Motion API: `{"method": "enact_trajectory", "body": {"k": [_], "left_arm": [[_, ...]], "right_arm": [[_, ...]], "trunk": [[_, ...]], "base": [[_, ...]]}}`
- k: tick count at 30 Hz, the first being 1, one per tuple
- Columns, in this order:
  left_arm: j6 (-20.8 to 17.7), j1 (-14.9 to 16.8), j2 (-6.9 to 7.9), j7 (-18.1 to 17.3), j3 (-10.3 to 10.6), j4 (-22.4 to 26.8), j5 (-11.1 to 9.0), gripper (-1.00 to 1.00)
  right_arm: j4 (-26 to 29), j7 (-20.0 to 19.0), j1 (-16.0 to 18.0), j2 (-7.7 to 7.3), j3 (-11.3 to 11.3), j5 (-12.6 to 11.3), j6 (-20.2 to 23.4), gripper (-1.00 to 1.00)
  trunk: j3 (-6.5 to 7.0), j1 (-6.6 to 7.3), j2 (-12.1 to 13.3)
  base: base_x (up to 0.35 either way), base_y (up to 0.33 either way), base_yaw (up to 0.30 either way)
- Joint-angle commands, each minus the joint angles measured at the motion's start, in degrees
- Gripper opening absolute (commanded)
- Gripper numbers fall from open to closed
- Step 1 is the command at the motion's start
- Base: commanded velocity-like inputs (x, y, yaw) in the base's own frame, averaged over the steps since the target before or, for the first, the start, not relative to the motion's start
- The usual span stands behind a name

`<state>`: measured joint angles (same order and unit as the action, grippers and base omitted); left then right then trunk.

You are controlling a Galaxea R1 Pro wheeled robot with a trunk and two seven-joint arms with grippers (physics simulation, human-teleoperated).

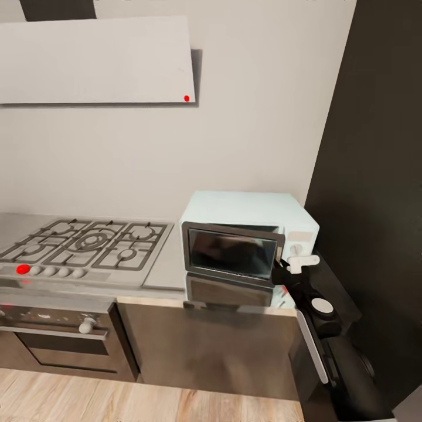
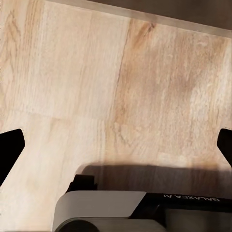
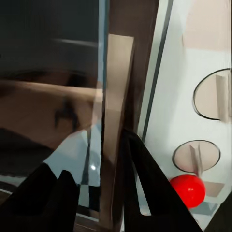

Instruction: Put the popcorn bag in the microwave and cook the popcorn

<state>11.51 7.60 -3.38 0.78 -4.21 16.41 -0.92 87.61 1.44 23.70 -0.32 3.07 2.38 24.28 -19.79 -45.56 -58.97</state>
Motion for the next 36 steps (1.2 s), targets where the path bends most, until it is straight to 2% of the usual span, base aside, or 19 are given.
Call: {"method": "enact_trajectory", "body": {"k": [1,21,36], "left_arm": [[0.2,0.0,-0.05,-0.1,-0.3,-0.1,-0.1,1.00],[0.2,-0.2,-0.01,-0.1,-0.4,-0.1,-0.1,1.00],[0.2,-0.2,-0.05,-0.1,-0.3,-0.1,-0.1,1.00]], "right_arm": [[0.1,-0.1,0.0,-0.01,1.1,-0.7,0.3,-1.00],[0.1,-0.1,0.1,-0.03,1.1,-0.7,0.3,-1.00],[0.1,-0.1,0.1,-0.03,1.1,-0.7,0.3,-1.00]], "trunk": [[-0.06,0.01,0.0],[-0.06,0.01,0.0],[-0.06,0.01,0.0]], "base": [[-0.055,0.029,0.000],[-0.106,0.087,0.000],[-0.095,0.006,0.000]]}}
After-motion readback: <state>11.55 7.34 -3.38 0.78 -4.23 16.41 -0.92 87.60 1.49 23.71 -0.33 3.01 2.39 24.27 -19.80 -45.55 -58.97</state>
